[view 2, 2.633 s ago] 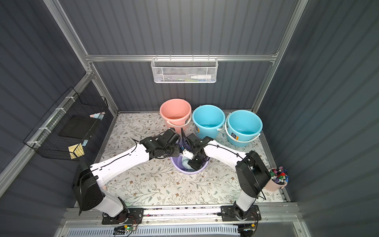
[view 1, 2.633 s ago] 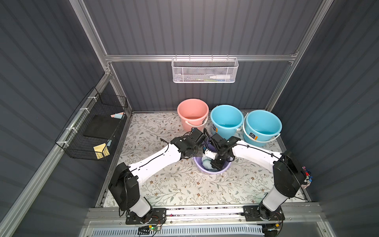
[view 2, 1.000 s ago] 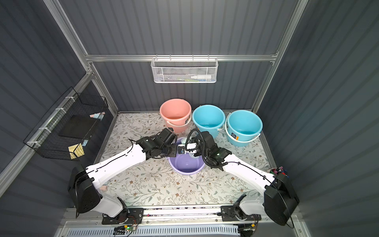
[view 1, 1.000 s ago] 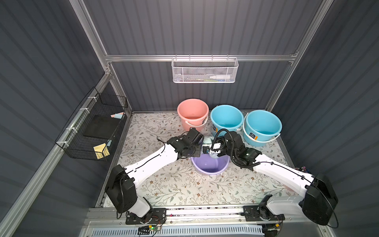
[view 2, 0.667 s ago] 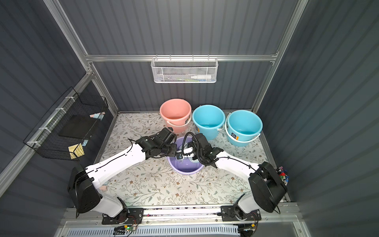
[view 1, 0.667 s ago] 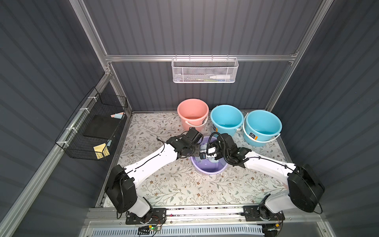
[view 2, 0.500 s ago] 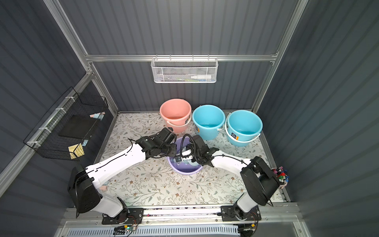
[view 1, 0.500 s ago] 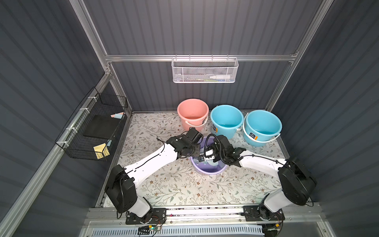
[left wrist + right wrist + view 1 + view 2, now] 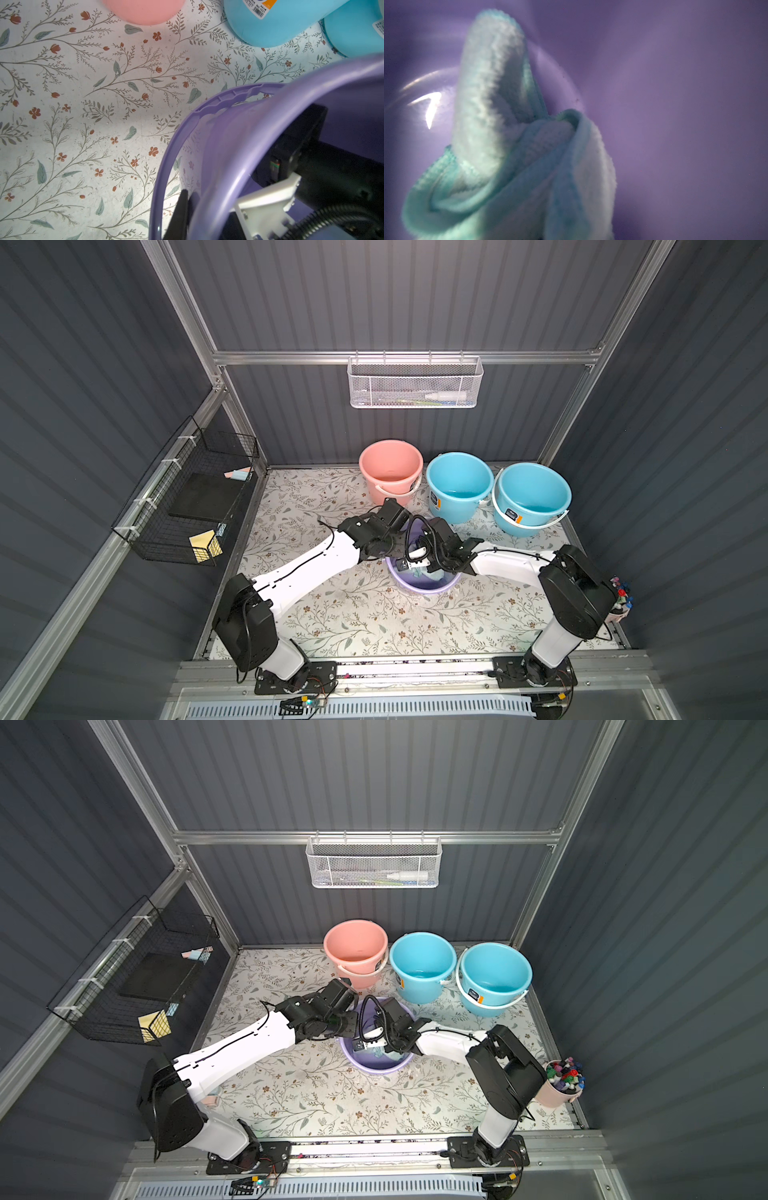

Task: Wipe the inside of the bucket with a cloth
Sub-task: Wipe the dirt from the inside of the bucket.

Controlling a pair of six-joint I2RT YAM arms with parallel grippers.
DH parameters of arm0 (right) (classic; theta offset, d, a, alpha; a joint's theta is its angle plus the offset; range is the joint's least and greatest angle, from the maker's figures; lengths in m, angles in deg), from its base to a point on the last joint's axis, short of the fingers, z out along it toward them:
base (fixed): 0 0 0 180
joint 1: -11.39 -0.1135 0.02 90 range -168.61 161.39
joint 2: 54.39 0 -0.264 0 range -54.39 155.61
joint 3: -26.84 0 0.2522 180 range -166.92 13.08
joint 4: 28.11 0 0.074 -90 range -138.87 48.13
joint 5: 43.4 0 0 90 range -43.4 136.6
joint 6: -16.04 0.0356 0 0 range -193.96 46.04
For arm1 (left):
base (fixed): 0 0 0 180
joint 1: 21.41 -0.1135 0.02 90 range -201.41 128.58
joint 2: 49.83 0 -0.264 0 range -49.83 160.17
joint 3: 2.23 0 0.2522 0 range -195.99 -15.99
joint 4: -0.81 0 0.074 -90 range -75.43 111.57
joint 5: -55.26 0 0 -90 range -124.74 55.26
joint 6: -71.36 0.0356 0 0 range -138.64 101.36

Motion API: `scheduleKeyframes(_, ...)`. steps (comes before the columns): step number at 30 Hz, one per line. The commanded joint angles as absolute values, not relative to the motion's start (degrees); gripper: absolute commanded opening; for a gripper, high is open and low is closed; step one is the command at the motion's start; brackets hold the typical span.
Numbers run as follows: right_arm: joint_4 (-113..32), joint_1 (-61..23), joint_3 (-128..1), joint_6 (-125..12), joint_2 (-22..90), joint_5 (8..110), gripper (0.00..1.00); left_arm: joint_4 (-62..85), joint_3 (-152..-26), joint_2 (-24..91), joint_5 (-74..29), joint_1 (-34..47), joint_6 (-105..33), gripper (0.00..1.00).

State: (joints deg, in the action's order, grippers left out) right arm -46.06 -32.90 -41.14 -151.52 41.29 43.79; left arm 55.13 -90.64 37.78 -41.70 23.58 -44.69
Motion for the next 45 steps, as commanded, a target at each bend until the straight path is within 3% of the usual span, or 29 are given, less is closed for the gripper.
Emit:
scheduleKeyframes(1,-52.64,-33.00,-42.90,-151.89,36.83,43.88,0.00,53.77,-90.92,35.56,-42.98,23.64,-44.94,0.00)
scheduleKeyframes(13,-72.71,-33.35,-47.12,-157.33,20.60,41.05,0.00,53.68,-90.70,35.52,-43.48,23.67,-45.30,0.00)
scheduleKeyframes(19,-87.63,-33.85,-53.70,-156.75,18.57,38.71,0.00,53.33,-90.55,35.03,-43.44,23.64,-45.48,0.00)
scheduleKeyframes(28,-107.21,-36.06,-67.63,-145.15,28.25,34.82,0.00,52.78,-91.18,33.63,-42.12,23.66,-45.44,0.00)
scheduleKeyframes(35,-108.32,-36.17,-70.38,-140.03,35.76,29.57,0.00,53.55,-91.27,33.34,-41.86,23.66,-45.65,0.00)
scheduleKeyframes(45,-104.98,-35.93,-72.05,-135.96,44.72,31.94,0.00,51.86,-89.85,32.71,-40.82,23.66,-46.13,0.00)
